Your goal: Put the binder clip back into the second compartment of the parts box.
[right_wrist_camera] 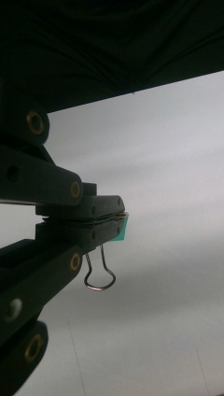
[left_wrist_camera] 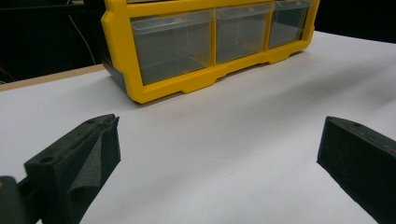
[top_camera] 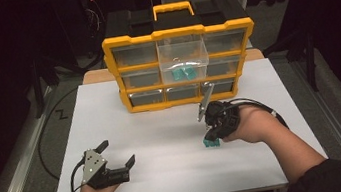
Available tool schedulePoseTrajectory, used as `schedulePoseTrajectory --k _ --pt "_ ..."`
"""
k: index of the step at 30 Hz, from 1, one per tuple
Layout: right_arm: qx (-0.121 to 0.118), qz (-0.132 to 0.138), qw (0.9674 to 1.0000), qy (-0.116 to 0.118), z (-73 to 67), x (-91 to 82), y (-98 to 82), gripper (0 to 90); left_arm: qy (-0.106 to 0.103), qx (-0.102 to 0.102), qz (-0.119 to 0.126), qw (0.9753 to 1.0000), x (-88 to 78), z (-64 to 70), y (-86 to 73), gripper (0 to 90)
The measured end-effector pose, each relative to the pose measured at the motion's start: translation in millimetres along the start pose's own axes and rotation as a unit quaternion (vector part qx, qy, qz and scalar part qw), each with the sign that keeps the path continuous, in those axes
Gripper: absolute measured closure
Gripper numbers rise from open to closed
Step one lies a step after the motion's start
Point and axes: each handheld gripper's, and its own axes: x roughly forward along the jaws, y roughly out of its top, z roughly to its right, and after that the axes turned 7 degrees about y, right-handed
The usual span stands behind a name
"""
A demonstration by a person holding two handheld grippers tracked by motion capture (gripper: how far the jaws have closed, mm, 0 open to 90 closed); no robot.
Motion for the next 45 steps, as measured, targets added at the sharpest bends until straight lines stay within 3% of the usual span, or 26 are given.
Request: schedulePoseTrajectory --k 11,26,45 --pt "0.005 0.014 0.9998 -0.009 0.8 -25.2 1.8 90.0 -0.003 0.005 -0.006 1.0000 3.1 0.6 -0.3 0.3" --pt "0.007 0.013 0.9998 -0.010 -1.2 -39.3 8.0 90.0 -0.002 0.007 -0.005 1.0000 3.3 1.8 0.1 0.3" --pt "-0.001 0.019 0.9995 -0.027 -8.4 -66.8 23.2 90.0 -0.003 0.009 -0.006 0.9999 3.6 2.7 0.2 0.3"
